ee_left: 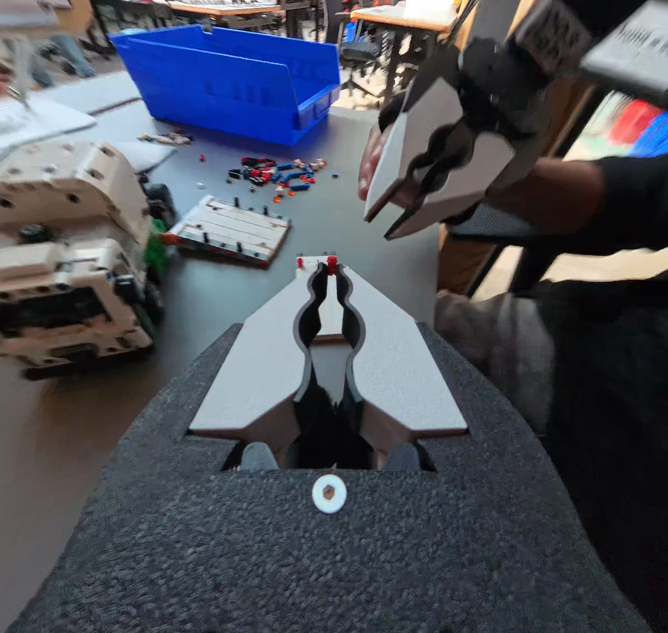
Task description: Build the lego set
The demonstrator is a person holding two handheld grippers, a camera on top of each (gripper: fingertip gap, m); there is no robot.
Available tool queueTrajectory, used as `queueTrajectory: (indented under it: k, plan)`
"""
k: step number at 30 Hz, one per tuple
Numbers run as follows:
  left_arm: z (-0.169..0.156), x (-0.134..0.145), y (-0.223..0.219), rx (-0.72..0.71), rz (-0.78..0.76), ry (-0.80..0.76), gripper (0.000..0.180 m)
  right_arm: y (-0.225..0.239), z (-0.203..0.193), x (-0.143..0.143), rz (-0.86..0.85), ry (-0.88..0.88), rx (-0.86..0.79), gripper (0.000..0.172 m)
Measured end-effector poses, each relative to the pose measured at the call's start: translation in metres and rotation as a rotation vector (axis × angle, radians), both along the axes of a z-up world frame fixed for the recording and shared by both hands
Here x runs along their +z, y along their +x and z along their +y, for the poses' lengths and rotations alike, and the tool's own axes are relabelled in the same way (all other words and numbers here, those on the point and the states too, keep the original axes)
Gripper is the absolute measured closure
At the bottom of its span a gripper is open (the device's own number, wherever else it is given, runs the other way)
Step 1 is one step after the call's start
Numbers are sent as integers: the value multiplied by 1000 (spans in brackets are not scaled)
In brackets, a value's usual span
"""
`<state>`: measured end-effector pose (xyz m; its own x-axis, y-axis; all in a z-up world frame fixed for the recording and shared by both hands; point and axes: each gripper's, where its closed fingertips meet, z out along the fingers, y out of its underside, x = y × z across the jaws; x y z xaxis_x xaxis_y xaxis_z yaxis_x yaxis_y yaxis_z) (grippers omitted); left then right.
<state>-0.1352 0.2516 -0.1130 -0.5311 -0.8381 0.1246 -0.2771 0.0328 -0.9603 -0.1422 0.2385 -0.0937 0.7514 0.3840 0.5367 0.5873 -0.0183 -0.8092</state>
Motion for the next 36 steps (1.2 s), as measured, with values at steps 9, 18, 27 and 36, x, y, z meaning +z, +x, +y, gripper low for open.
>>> queueTrajectory:
  k: [9,18,27,36]
  plan:
    - [10,-10,12,203,-263,645,177,16,18,-21,584,-386,-48,164]
    - [6,-17,17,227,-283,796,177,15,20,-28,656,-431,-35,162]
    - [1,-13,17,253,-329,885,177,14,18,-27,716,-445,-5,168]
    - [7,-22,18,269,-206,773,173,20,19,-34,614,-511,-58,168]
